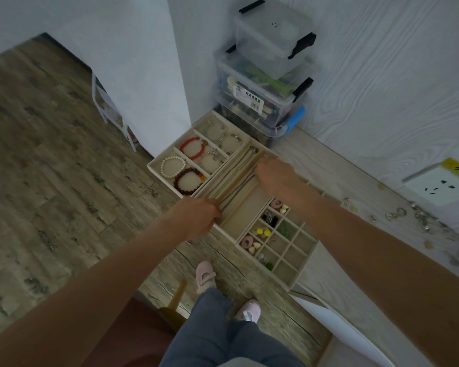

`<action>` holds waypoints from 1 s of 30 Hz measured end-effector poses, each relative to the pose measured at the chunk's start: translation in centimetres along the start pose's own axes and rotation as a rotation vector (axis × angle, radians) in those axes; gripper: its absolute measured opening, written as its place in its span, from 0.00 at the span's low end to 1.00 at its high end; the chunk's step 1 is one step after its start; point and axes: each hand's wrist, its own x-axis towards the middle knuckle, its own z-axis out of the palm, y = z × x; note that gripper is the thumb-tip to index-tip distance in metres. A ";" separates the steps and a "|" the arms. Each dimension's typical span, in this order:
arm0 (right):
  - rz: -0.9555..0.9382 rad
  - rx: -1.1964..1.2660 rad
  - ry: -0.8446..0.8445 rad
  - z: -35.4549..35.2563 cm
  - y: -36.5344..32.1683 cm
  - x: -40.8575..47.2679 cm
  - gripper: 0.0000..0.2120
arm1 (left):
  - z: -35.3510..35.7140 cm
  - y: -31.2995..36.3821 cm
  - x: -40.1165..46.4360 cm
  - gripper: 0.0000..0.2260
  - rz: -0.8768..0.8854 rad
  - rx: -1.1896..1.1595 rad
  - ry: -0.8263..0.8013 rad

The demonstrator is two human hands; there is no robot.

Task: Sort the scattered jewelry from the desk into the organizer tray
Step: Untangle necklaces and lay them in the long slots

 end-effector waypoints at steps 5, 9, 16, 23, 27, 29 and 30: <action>0.005 -0.008 0.011 0.2 0.0 0.1 0.09 | -0.1 0.1 -0.1 0.18 -0.031 -0.049 -0.044; 0.006 -0.013 0.005 0.0 0.0 0.0 0.09 | -0.3 0.0 -0.2 0.17 -0.053 -0.119 -0.017; -0.012 -0.025 0.012 -0.3 0.0 -0.2 0.12 | -0.9 0.3 -0.6 0.15 -0.073 0.010 0.110; -0.002 0.004 -0.022 -0.5 -0.1 -0.3 0.10 | -0.5 0.5 -0.6 0.16 -0.059 0.075 0.035; -0.010 0.011 -0.008 -0.5 0.0 -0.2 0.11 | -0.2 1.1 0.2 0.12 -0.137 0.032 0.107; -0.011 0.012 0.000 -0.6 0.0 -0.1 0.11 | -0.1 1.5 0.8 0.09 -0.200 0.046 0.115; -0.011 0.013 0.005 -0.5 0.0 -0.2 0.11 | -0.2 1.7 1.1 0.08 -0.224 0.048 0.111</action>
